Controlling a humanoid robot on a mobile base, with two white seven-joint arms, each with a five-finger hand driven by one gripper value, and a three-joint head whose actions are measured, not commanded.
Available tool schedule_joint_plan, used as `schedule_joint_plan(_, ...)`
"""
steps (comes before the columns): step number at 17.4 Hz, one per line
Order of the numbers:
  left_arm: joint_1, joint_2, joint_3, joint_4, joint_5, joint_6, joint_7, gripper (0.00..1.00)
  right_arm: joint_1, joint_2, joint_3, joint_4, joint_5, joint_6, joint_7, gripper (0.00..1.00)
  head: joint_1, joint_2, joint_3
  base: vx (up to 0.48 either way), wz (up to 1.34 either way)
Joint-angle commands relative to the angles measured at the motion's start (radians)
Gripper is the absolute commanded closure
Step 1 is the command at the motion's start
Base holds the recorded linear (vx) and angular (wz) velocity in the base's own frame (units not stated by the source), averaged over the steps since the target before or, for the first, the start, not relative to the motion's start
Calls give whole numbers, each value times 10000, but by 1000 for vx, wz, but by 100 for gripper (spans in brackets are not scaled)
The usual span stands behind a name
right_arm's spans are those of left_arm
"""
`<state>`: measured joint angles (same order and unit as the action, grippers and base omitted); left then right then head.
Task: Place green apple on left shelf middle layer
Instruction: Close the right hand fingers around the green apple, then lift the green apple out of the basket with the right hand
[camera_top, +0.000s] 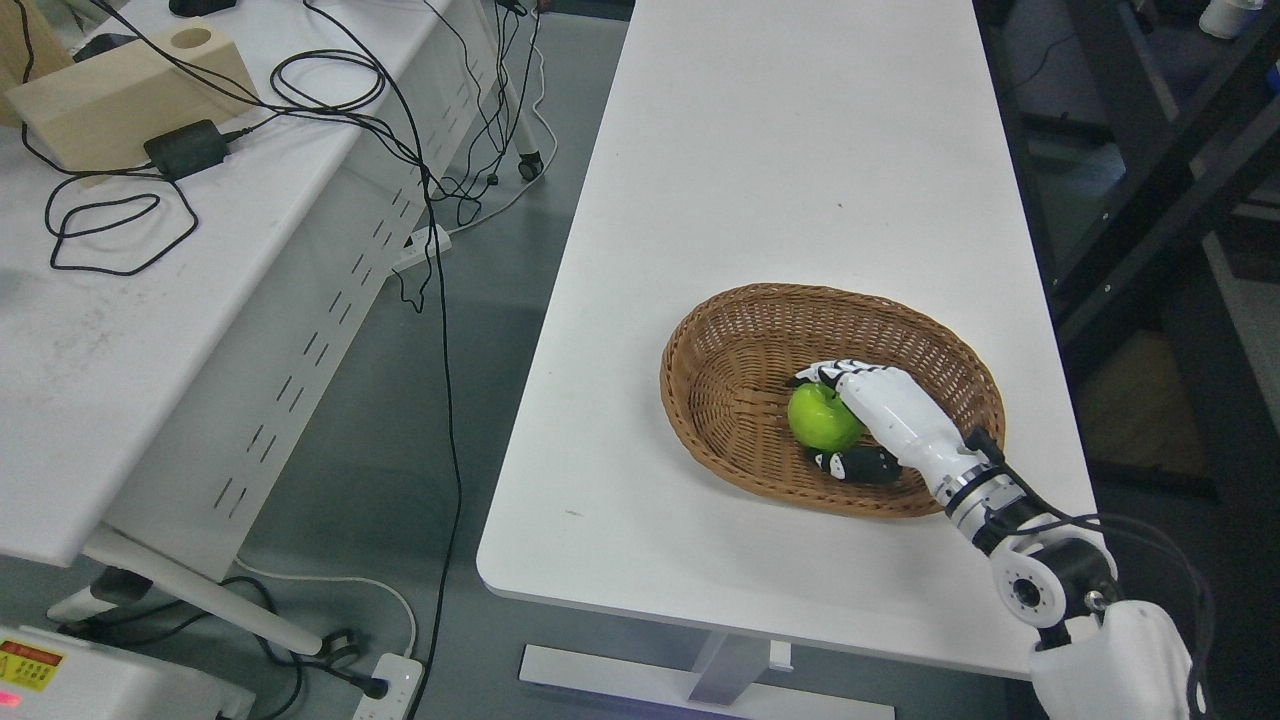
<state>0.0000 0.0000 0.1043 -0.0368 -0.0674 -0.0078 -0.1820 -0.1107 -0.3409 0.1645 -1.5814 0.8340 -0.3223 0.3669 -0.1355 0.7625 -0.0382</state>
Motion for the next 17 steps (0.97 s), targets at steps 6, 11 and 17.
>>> schedule_joint_plan(6,-215,175,0,0,-1,2,-5,0,-13,172,-1703,-62,-2963,-60,657,98,0,0,0,0,0)
schedule_joint_plan(11,-215,175,0,0,14,2,-5,0,-28,157,-3207,-308,-4565,430,672,99,0,0,0,0,0)
schedule_joint_plan(17,-215,175,0,0,14,2,-5,0,79,110,-3914,-414,-5410,523,718,99,0,0,0,0,0)
